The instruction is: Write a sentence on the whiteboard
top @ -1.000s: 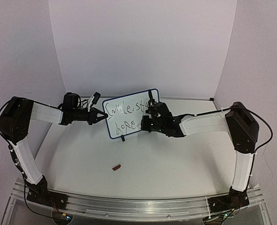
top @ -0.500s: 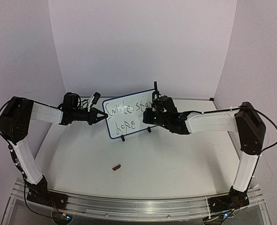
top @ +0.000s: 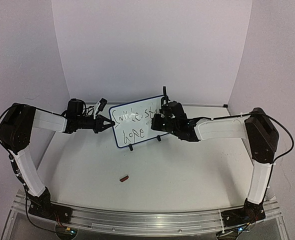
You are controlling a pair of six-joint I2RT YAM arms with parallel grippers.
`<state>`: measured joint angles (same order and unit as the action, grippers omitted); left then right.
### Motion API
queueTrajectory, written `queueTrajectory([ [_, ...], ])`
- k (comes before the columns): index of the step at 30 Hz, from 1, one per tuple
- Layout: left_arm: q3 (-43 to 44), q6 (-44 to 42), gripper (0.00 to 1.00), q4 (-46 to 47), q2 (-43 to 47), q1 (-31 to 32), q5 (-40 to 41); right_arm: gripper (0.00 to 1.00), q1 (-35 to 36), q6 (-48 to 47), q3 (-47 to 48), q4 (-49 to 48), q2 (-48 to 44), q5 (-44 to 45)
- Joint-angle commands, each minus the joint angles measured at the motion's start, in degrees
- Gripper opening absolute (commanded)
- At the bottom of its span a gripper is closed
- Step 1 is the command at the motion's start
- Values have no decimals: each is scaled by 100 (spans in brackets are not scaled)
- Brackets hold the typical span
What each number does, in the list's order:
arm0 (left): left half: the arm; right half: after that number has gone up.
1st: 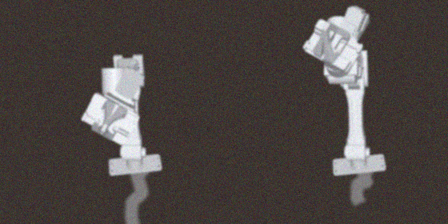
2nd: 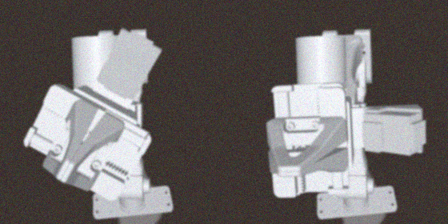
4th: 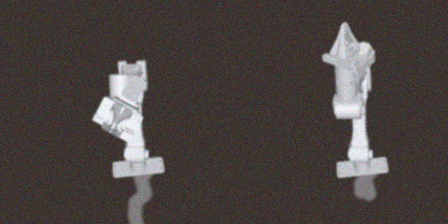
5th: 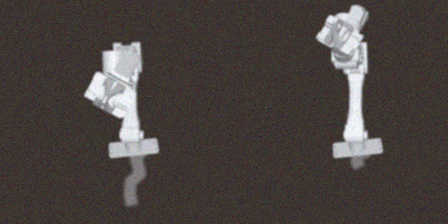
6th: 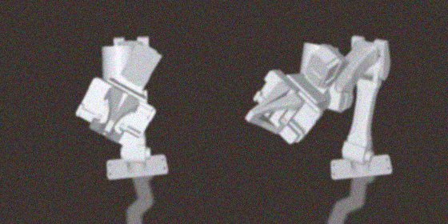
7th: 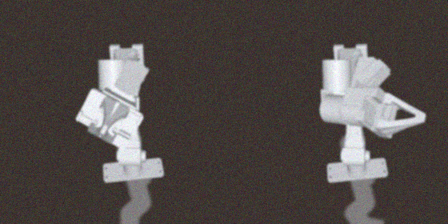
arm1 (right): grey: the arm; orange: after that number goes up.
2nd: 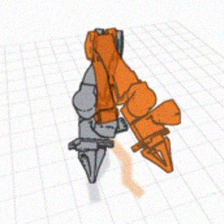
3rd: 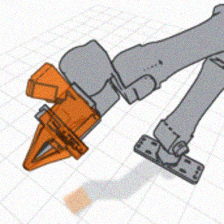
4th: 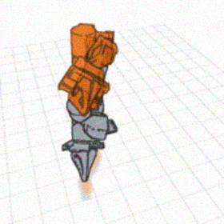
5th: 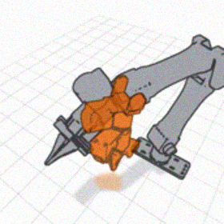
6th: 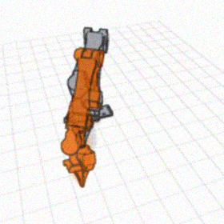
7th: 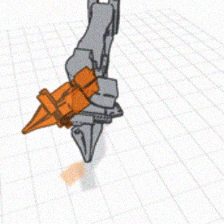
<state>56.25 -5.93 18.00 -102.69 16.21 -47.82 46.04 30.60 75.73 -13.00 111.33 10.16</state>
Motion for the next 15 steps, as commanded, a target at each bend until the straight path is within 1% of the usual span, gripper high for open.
queueTrajectory([
  [1, -71, -373, 0, -297, 22, 1, 562, 0, -39, -86, 309, -133, 129, -106],
  [15, -66, -375, 0, -297, 19, -2, 562, 0, -40, 46, 134, 89, 317, -312],
])
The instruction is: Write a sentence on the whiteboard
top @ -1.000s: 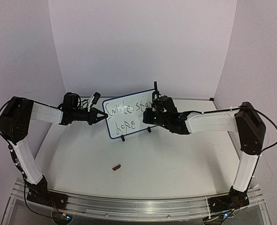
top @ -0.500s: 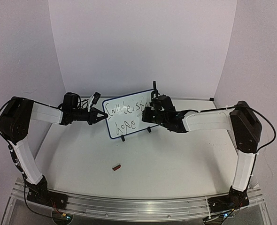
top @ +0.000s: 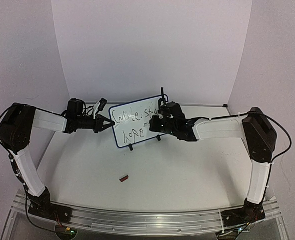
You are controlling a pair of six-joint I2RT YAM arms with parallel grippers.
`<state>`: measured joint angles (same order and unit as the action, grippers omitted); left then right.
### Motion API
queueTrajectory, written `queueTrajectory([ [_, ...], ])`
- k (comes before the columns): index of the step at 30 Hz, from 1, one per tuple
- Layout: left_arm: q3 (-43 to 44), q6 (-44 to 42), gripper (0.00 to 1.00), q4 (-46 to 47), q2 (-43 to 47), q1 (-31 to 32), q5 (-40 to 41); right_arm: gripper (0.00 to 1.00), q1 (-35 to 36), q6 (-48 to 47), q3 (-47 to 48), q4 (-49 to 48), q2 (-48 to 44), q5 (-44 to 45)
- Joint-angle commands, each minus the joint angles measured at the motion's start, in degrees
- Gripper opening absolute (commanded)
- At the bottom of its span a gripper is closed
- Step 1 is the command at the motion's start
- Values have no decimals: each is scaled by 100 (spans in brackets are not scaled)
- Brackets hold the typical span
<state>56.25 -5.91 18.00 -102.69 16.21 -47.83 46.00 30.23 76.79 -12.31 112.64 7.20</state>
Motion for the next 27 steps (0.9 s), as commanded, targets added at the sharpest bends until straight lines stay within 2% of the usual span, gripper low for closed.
queueTrajectory([
  [1, -62, -379, 0, -297, 20, 2, 554, 0, -35, 103, -4, 27, 196, -22],
  [27, -62, -380, 0, -306, 13, 0, 564, 0, 76, 394, -146, 41, 452, -138],
])
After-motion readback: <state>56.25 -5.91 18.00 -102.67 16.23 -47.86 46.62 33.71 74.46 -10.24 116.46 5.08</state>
